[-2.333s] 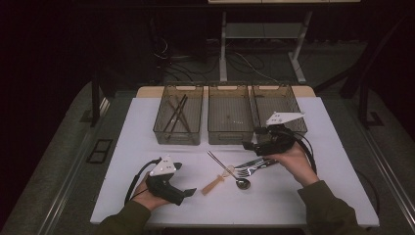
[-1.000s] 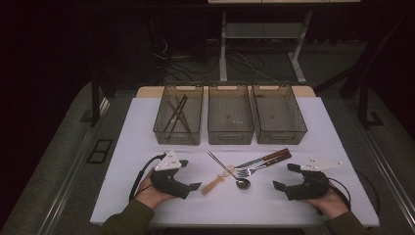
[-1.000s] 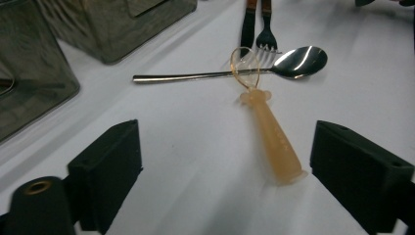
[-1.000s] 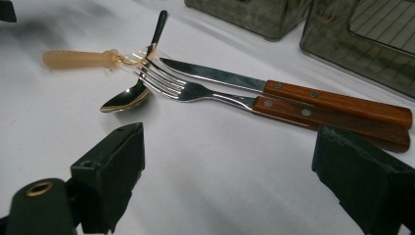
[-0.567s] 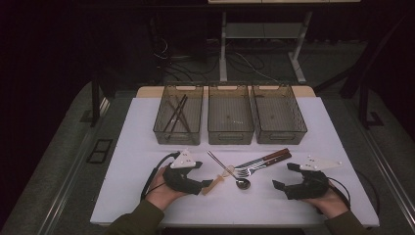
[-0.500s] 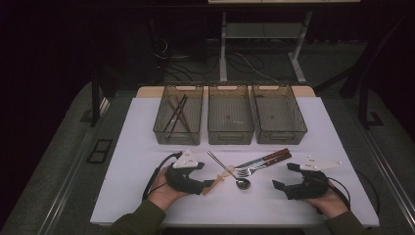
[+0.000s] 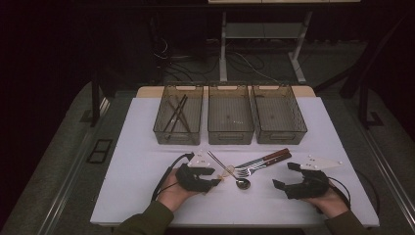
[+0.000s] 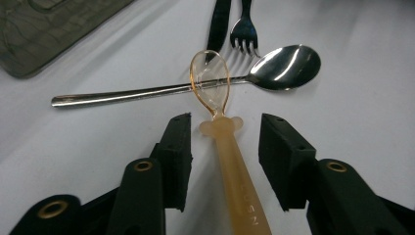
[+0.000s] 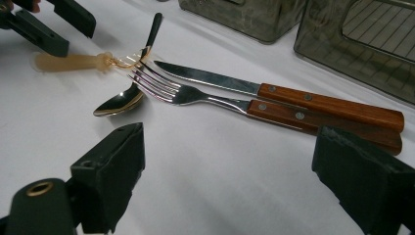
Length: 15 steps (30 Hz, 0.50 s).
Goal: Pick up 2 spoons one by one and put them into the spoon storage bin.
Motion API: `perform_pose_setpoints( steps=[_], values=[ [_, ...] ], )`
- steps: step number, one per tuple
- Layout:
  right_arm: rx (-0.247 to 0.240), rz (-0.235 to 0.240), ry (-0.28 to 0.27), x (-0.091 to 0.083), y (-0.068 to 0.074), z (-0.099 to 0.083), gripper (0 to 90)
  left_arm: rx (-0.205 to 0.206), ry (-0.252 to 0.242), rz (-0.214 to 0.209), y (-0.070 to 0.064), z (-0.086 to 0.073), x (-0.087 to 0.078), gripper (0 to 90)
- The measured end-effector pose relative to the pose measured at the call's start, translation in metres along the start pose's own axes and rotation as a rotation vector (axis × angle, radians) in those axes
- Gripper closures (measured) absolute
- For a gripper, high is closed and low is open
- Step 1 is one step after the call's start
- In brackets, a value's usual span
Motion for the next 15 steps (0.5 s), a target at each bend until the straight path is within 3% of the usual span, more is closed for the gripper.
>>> perform_pose_setpoints(
  steps=[4,15],
  values=[
    [-0.002,-0.001,0.001,0.000,0.000,0.000,12.4,0.014,0.022,0.017,-0.001,-0.003,0.003,60.4],
    [-0.002,-0.004,0.002,0.000,0.000,0.000,12.4,0.008,0.062,0.013,-0.004,-0.011,0.010,66.6]
  ],
)
Point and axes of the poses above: each handheld gripper's, and its own axes: x roughly forward along the jaws, z roughly out of its top, y roughly to its left, the point moved 9 cm from there along x, roughly forward along the jaws, and after that the axes turned 1 degree about z, right-handed, at the moved point
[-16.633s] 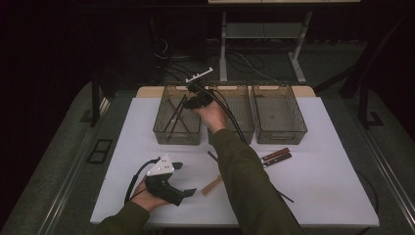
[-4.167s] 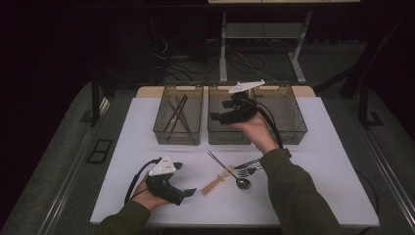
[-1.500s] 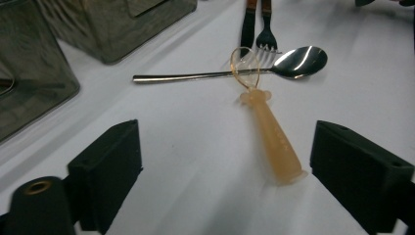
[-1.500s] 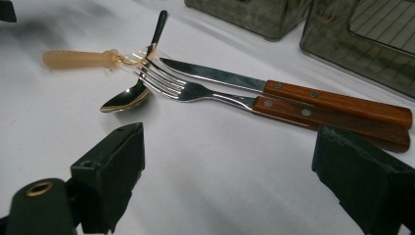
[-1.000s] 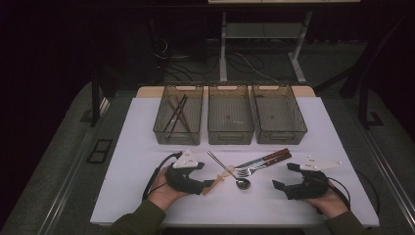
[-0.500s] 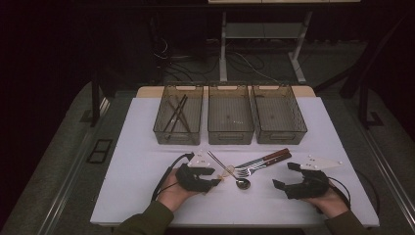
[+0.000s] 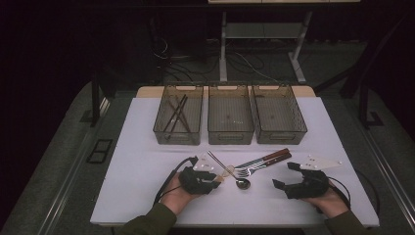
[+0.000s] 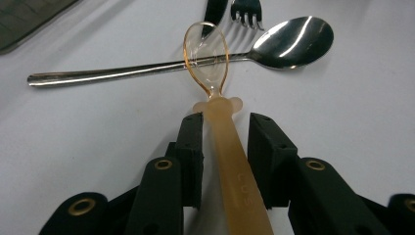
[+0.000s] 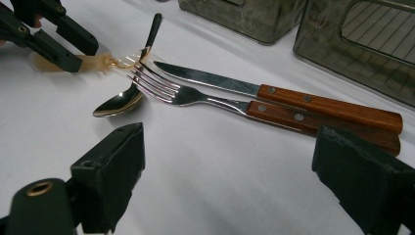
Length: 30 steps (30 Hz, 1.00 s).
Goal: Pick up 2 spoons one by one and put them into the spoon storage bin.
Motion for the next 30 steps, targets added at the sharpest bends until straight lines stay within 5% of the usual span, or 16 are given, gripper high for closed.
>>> perform_pose_setpoints(
  steps=[30],
  values=[
    [-0.012,-0.003,0.001,0.0000,0.0007,0.0002,12.5,0.017,0.003,0.047,-0.0013,0.0012,-0.0035,77.3]
  ],
)
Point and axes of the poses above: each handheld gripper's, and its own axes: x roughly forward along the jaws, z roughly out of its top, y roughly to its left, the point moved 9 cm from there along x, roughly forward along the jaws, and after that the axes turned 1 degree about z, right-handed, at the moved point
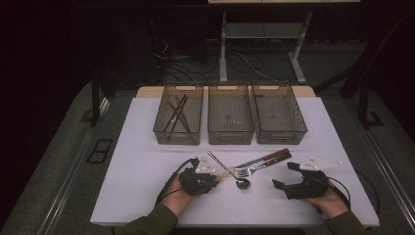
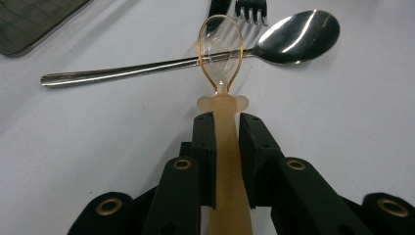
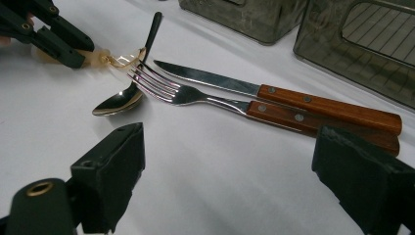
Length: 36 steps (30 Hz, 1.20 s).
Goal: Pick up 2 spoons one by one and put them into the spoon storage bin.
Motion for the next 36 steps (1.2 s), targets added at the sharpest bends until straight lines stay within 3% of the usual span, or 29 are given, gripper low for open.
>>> perform_pose_setpoints(
  steps=[14,18,36],
  values=[
    [-0.006,0.006,-0.008,-0.001,0.001,0.001,12.4,0.007,-0.044,-0.071,0.002,0.002,-0.016,77.2],
    [-0.006,0.008,-0.011,-0.001,0.002,0.002,12.4,0.031,-0.060,-0.104,0.002,0.003,-0.021,77.1],
    [-0.003,0.009,-0.025,-0.001,0.004,0.005,12.4,0.048,-0.055,-0.124,0.008,0.015,-0.028,77.2]
  ],
)
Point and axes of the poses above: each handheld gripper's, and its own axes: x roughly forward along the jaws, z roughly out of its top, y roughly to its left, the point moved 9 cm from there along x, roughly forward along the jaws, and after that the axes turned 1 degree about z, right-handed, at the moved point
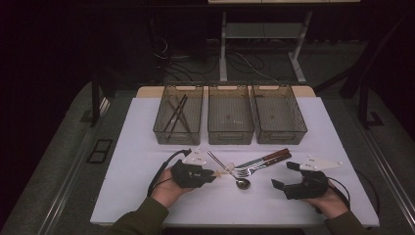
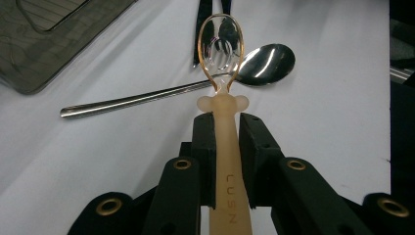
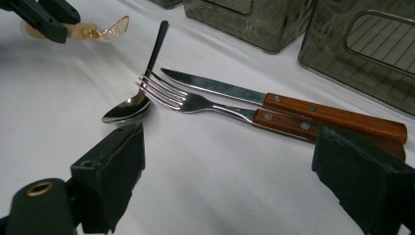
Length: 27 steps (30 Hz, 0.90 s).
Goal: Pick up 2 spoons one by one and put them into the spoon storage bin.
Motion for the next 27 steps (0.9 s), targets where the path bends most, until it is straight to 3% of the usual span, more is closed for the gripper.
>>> perform_pose_setpoints(
  steps=[10,21,27],
  values=[
    [0.006,-0.005,0.005,0.001,-0.001,0.000,12.4,0.007,0.006,-0.005,0.006,0.008,0.001,77.1],
    [0.007,-0.008,-0.002,0.000,-0.002,0.000,12.5,0.044,-0.020,0.000,0.016,0.028,0.003,77.1],
    [0.004,-0.009,-0.003,0.000,-0.002,0.001,12.4,0.043,-0.035,0.009,0.021,0.038,0.003,77.1]
  ],
)
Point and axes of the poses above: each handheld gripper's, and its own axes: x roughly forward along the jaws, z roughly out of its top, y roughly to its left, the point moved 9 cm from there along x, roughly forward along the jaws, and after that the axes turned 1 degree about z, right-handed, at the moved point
